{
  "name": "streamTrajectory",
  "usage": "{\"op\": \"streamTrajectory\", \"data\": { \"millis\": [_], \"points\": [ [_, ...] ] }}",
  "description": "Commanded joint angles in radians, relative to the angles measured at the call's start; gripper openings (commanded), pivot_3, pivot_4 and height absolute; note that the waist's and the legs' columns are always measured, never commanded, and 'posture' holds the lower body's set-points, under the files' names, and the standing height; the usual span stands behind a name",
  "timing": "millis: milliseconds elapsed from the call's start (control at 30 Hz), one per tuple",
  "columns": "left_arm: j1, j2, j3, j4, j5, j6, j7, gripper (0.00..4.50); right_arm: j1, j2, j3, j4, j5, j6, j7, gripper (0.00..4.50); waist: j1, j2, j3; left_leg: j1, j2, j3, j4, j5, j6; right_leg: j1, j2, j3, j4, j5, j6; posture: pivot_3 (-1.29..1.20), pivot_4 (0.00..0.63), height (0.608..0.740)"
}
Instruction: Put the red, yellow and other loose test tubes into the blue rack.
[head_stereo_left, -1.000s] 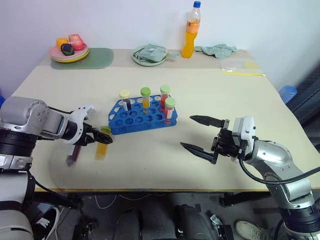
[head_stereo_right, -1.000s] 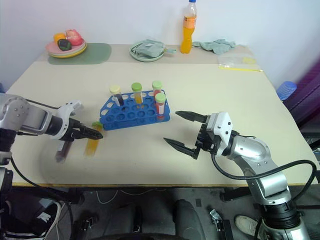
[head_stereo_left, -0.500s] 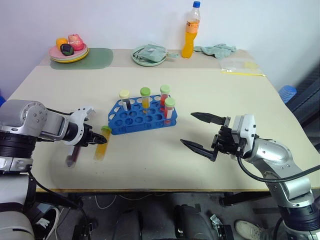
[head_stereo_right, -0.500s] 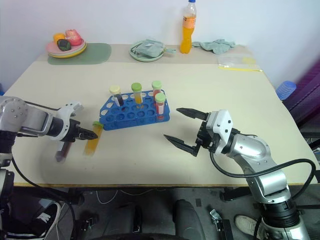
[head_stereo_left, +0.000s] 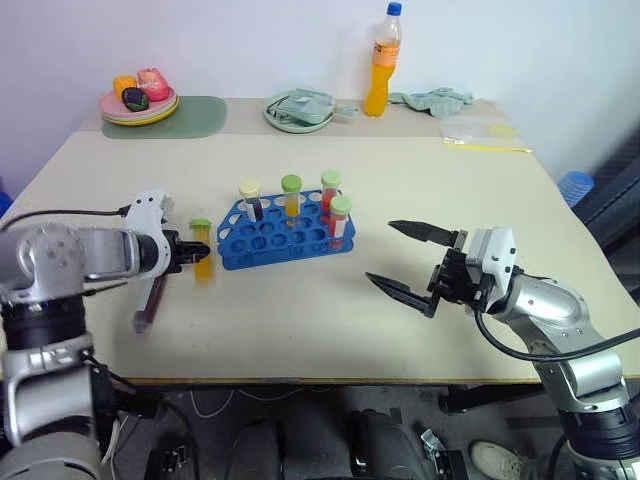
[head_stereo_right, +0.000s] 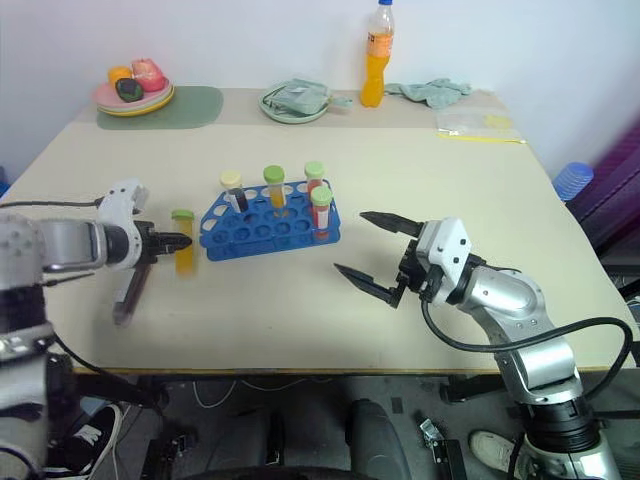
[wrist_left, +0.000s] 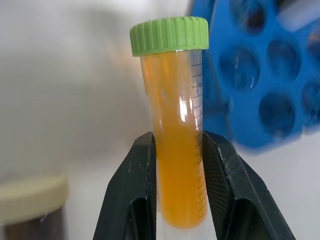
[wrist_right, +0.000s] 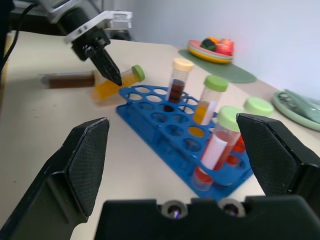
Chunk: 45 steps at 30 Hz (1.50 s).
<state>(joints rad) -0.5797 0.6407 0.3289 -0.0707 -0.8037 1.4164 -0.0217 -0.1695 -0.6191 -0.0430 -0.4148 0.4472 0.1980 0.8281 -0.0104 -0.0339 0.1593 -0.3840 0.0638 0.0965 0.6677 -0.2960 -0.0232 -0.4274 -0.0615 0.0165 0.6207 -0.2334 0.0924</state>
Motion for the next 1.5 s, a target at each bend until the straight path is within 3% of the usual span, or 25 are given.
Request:
{"op": "streamTrajectory", "data": {
  "millis": [33,300,500,600,767,1033,1500],
  "points": [
    [0.059,-0.031,0.025,-0.169,0.106,-0.297,-0.035,0.74,-0.014,0.007,-0.042,0.004,-0.006,-0.029,-0.021,4.50,0.000,0.000,0.000,0.000,0.000,0.000,0.000,0.000,0.000,0.000,0.000,0.000,0.000,0.000,0.000,0.00,0.150,0.740],
    [0.196,-0.123,-0.122,-0.248,0.337,-0.992,-0.331,0.74,-0.007,0.025,-0.064,0.007,-0.031,-0.032,-0.078,4.50,0.012,0.000,0.000,0.000,0.000,0.001,0.000,0.001,-0.001,0.001,-0.001,0.000,-0.001,-0.001,-0.003,0.00,0.150,0.740],
    [0.244,-0.211,-0.166,-0.174,0.347,-1.204,-0.483,0.74,-0.009,0.042,-0.066,-0.026,-0.044,-0.007,-0.138,4.50,0.018,0.000,-0.001,0.000,0.000,0.002,0.000,0.000,-0.001,0.001,0.000,0.000,-0.002,-0.001,-0.002,0.00,0.150,0.740],
    [0.242,-0.236,-0.206,-0.090,0.354,-1.340,-0.627,0.74,0.028,0.033,-0.078,-0.045,-0.054,-0.008,-0.155,4.50,0.021,0.001,-0.001,0.000,0.000,0.001,0.000,0.000,0.000,0.001,0.000,0.000,-0.002,-0.001,-0.002,0.00,0.150,0.740],
    [0.137,-0.316,-0.267,0.197,0.503,-1.618,-0.643,0.74,0.069,0.025,-0.125,-0.049,-0.062,-0.003,-0.185,4.50,0.026,0.001,-0.001,-0.001,-0.001,0.001,0.001,0.000,0.001,0.001,-0.001,0.000,-0.004,0.000,-0.002,0.00,0.150,0.740],
    [0.110,-0.426,-0.344,0.372,0.610,-1.815,-0.636,0.74,0.061,0.029,-0.128,-0.057,-0.071,0.010,-0.211,4.50,0.020,0.000,-0.002,-0.001,-0.001,0.001,0.001,-0.001,0.002,0.002,0.000,0.000,-0.006,0.001,0.001,0.00,0.150,0.740],
    [0.155,-0.430,-0.365,0.418,0.647,-1.840,-0.620,0.74,0.075,0.025,-0.157,-0.036,-0.086,-0.010,-0.211,4.50,0.022,0.001,-0.002,-0.001,-0.001,0.001,0.001,-0.001,0.002,0.002,0.000,0.000,-0.006,0.001,0.001,0.00,0.150,0.740]
  ]
}}
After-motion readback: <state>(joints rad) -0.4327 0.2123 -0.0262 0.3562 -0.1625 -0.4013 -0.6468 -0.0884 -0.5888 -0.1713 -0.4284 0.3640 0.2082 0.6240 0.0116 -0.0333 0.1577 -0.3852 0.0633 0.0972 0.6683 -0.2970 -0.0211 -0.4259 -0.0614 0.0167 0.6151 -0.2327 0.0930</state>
